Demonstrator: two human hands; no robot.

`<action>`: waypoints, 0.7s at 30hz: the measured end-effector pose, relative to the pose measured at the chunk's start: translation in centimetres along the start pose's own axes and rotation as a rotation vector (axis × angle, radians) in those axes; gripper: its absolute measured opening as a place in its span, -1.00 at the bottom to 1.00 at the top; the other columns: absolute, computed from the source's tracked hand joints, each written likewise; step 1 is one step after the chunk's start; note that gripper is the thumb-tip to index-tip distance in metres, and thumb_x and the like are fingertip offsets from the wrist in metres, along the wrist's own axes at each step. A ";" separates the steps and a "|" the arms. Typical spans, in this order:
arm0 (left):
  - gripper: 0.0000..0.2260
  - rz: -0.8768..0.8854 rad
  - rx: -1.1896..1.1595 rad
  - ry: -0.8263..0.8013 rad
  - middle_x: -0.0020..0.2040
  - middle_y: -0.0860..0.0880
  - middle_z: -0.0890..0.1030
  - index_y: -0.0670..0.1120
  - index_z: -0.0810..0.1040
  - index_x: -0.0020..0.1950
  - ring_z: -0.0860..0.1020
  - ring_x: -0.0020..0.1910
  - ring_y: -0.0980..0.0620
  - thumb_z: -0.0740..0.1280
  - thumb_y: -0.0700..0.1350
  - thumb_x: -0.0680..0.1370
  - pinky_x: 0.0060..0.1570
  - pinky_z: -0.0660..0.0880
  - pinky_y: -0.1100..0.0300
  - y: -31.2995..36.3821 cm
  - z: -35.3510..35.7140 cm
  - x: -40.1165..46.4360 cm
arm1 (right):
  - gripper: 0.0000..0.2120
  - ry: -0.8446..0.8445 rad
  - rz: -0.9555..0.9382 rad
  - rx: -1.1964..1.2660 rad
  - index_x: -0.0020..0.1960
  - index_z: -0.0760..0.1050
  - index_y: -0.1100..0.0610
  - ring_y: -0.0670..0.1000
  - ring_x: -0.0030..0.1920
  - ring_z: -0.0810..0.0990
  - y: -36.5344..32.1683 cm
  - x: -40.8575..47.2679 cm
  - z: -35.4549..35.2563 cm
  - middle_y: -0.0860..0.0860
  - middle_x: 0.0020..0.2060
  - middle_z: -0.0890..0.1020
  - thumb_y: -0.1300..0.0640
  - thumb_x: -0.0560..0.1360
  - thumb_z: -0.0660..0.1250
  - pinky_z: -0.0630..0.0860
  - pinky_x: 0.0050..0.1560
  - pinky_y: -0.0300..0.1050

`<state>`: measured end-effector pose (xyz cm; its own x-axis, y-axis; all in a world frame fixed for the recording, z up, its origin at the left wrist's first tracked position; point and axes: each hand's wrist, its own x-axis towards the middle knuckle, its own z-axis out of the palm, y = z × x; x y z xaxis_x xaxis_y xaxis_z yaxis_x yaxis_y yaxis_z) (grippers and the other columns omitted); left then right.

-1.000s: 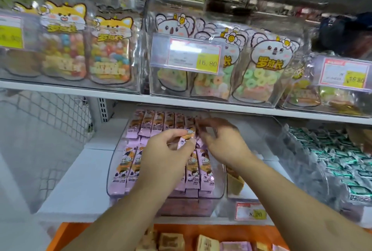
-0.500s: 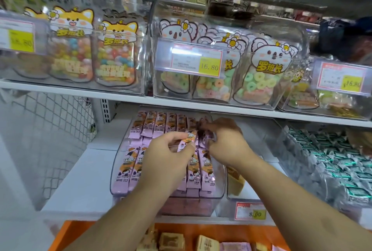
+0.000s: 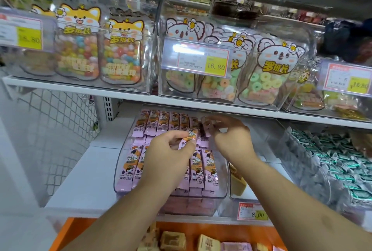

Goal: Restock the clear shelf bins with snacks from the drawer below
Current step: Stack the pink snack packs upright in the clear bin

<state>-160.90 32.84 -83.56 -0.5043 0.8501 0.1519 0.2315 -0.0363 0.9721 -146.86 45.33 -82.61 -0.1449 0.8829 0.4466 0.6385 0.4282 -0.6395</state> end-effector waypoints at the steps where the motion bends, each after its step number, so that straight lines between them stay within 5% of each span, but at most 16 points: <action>1: -0.79 -0.001 -0.002 0.001 0.01 0.31 0.60 0.11 0.68 0.19 0.50 0.00 0.44 0.50 0.05 0.56 -0.13 0.37 0.49 0.1 0.0 0.0 | -0.76 0.005 0.034 0.038 0.09 0.73 -0.14 -0.31 -0.11 0.55 -0.1 0.1 0.0 -0.27 -0.06 0.70 0.15 0.55 0.41 0.31 -0.10 -0.67; 3: -0.79 -0.001 0.003 0.005 0.01 0.31 0.61 0.11 0.68 0.19 0.50 -0.02 0.46 0.49 0.05 0.56 -0.18 0.34 0.53 0.1 0.0 0.0 | -0.72 -0.039 0.054 0.046 0.07 0.75 -0.10 -0.28 -0.10 0.60 -0.2 0.0 0.1 -0.24 -0.03 0.72 0.21 0.56 0.36 0.38 -0.07 -0.63; 7: -0.77 0.015 0.033 0.005 -0.02 0.32 0.58 0.11 0.67 0.22 0.49 -0.07 0.52 0.48 0.05 0.57 -0.26 0.35 0.59 0.1 0.1 0.1 | -0.73 -0.172 -0.043 -0.140 0.15 0.74 0.00 -0.03 0.05 0.71 0.2 -0.2 0.7 -0.07 0.06 0.76 0.20 0.53 0.36 0.63 0.15 -0.13; 10: -0.77 0.025 0.029 0.003 -0.05 0.34 0.56 0.09 0.68 0.21 0.46 -0.11 0.62 0.49 0.02 0.57 -0.29 0.36 0.65 -0.2 0.1 0.1 | -0.69 -0.200 -0.054 -0.223 0.23 0.67 -0.03 0.03 0.12 0.66 0.5 0.1 0.6 -0.03 0.08 0.73 0.14 0.51 0.41 0.59 0.16 -0.14; 17: -0.78 0.036 0.046 0.012 -0.03 0.35 0.59 0.12 0.68 0.20 0.49 -0.04 0.51 0.49 0.05 0.56 -0.20 0.34 0.57 -0.2 0.1 0.1 | -0.59 -0.255 -0.143 -0.386 0.40 0.54 -0.11 0.15 0.24 0.60 0.2 0.4 0.8 0.03 0.19 0.69 0.01 0.56 0.41 0.52 0.29 0.00; 21: -0.79 0.049 0.047 0.009 -0.02 0.34 0.60 0.11 0.68 0.19 0.52 -0.05 0.52 0.50 0.03 0.56 -0.21 0.38 0.58 -0.3 0.0 0.1 | -0.58 -0.274 -0.112 -0.286 0.42 0.55 -0.06 0.12 0.31 0.58 0.2 0.3 0.6 0.01 0.32 0.64 0.06 0.57 0.44 0.51 0.34 -0.06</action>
<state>-161.04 32.94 -83.79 -0.4986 0.8433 0.2005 0.2944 -0.0528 0.9542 -147.28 45.78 -82.96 -0.3964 0.8692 0.2956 0.7864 0.4876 -0.3792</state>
